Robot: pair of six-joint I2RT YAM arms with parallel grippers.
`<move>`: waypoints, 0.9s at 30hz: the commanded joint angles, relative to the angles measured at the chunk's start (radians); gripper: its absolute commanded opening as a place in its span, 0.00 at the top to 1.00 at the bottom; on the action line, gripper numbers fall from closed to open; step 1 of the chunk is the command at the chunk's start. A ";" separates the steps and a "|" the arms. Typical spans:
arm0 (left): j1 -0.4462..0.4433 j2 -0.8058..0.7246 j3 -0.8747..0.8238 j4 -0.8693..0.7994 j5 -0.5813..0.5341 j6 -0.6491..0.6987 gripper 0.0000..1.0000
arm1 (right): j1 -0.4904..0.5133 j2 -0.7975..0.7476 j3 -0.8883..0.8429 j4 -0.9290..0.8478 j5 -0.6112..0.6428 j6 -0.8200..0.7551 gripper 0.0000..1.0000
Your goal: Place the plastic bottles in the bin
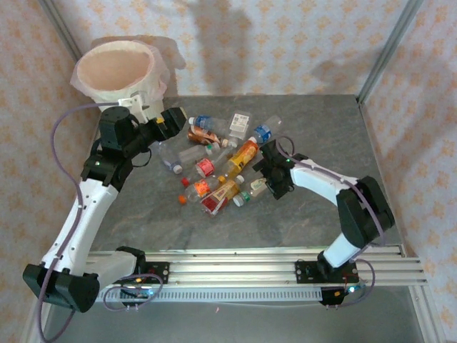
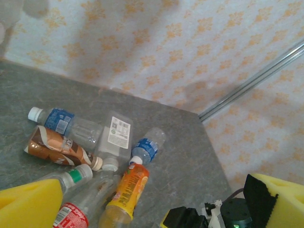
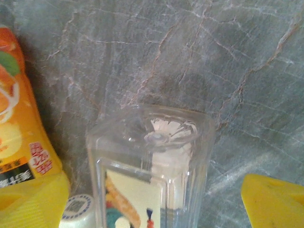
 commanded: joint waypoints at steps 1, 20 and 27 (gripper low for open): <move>0.000 0.005 0.002 0.001 -0.021 0.031 0.00 | 0.003 0.049 0.036 -0.003 0.049 -0.023 0.09; -0.035 0.105 0.021 -0.036 0.119 0.075 0.00 | 0.004 -0.018 -0.012 0.131 0.204 -0.113 0.53; -0.133 0.206 0.060 -0.021 0.149 0.093 0.00 | 0.002 -0.214 -0.090 0.413 0.221 -0.302 0.55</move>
